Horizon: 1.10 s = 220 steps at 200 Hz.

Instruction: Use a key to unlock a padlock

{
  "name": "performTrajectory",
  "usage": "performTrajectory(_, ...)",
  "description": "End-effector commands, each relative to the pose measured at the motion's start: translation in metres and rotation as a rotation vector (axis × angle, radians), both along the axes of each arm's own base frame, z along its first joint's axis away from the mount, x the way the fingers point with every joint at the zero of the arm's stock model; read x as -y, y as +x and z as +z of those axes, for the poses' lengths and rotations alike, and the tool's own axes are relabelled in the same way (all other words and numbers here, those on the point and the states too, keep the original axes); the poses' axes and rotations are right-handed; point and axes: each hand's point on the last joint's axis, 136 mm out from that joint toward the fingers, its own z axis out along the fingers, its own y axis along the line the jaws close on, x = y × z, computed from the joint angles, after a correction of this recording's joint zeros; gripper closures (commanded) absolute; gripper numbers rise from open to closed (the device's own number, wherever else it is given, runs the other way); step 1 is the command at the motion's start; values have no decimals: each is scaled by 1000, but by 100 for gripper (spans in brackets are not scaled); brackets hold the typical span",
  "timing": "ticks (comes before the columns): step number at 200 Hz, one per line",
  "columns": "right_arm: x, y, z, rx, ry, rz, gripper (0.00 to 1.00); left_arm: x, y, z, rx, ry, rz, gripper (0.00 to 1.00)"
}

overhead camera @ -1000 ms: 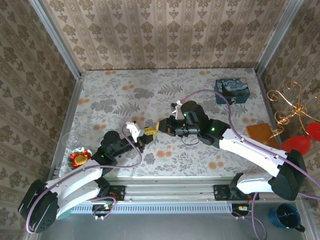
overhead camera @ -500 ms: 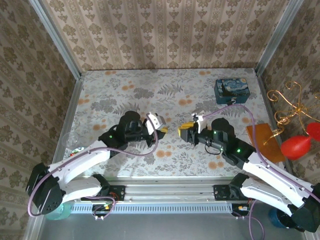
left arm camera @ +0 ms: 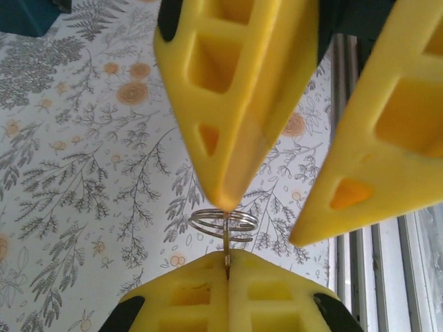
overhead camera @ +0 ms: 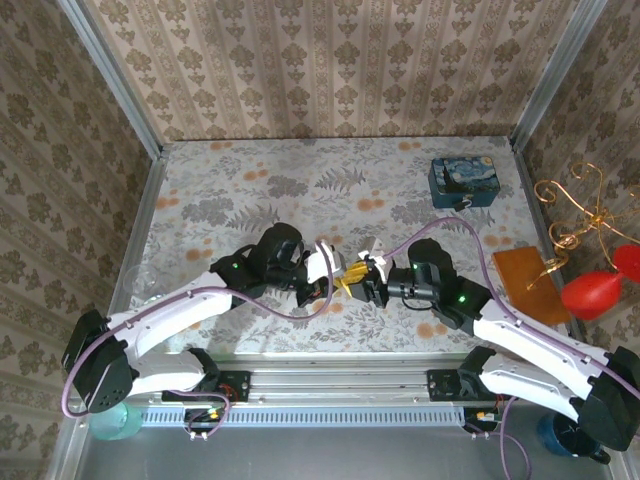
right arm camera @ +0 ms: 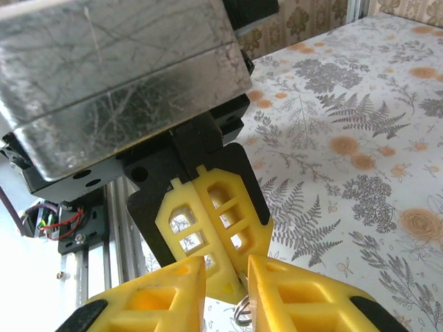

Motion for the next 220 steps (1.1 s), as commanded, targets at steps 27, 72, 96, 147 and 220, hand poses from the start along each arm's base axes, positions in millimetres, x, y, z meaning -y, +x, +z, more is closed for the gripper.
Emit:
performTrajectory(27,-7,-5,-12,-17,-51,59,81,-1,-6,14,46,-15,-45,100)
performTrajectory(72,-9,-5,-25,-55,-83,77,80,-7,-4,17,63,3,-23,100)
performTrajectory(96,-11,-8,-27,-64,-78,97,75,-9,-5,17,67,2,-17,100)
performTrajectory(147,-12,-9,-21,-74,-52,96,76,-10,-12,17,44,4,-42,100)
performTrajectory(220,-10,-8,-20,-70,-57,80,81,-9,-19,11,8,18,-72,100)
